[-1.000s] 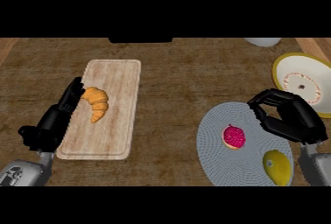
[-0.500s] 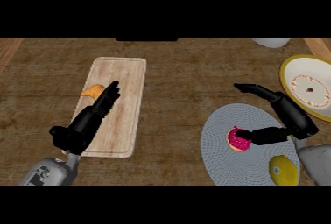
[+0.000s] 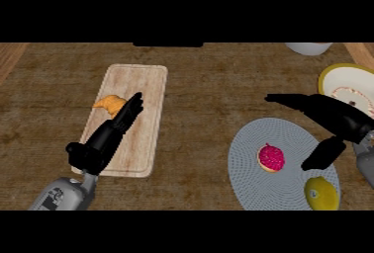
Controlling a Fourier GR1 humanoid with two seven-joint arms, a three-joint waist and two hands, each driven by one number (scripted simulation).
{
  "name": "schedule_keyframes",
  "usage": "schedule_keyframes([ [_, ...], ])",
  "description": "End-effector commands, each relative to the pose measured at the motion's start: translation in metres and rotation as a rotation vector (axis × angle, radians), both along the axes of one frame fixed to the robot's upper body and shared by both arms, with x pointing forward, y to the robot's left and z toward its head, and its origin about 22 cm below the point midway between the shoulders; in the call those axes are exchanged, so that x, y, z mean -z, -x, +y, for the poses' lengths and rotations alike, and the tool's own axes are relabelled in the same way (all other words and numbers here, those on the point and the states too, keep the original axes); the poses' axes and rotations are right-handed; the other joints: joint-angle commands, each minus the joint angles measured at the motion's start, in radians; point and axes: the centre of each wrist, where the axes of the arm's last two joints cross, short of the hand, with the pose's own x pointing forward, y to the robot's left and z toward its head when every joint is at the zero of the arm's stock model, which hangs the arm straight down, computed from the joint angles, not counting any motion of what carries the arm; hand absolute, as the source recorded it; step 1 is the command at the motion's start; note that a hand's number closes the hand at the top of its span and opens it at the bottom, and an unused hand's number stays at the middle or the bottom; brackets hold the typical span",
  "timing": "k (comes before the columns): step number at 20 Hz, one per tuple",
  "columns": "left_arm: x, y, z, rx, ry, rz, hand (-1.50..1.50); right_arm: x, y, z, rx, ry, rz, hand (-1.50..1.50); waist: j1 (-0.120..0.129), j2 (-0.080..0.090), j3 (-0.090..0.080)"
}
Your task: Pick the cupcake from the placemat and place it in the bowl
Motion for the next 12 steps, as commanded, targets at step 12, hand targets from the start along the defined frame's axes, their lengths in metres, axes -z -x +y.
schedule_keyframes([
  [12,0.014,0.016,0.006,-0.018,-0.015,0.007,0.0,-0.047,-0.003,0.077,-0.081,0.399,0.334,-1.5,-0.013,-0.001,0.003],
])
